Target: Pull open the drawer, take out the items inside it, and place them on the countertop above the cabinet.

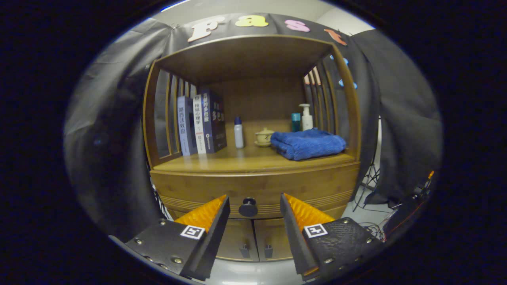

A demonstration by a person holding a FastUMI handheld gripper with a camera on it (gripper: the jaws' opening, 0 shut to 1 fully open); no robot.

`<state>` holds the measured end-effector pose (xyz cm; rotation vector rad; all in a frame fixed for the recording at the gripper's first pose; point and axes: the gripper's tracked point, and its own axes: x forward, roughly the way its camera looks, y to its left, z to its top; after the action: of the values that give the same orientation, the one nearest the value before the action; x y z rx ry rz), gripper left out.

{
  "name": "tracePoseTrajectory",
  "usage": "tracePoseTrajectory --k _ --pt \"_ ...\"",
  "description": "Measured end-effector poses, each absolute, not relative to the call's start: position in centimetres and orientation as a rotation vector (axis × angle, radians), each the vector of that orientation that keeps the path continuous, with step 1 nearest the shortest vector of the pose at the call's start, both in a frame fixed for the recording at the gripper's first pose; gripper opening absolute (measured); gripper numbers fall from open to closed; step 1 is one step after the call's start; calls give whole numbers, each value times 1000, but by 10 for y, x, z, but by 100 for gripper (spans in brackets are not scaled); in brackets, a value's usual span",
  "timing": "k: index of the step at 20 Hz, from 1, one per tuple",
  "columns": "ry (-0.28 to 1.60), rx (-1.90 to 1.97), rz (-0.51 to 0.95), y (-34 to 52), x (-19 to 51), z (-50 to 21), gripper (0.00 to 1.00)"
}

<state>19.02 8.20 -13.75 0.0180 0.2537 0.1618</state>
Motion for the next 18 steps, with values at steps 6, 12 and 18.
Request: tracePoseTrajectory --k 6,12,18 --pt "374 2 157 96 231 -200 67" --pt "395 24 163 104 248 -212 46" --pt "383 0 109 101 245 -212 37"
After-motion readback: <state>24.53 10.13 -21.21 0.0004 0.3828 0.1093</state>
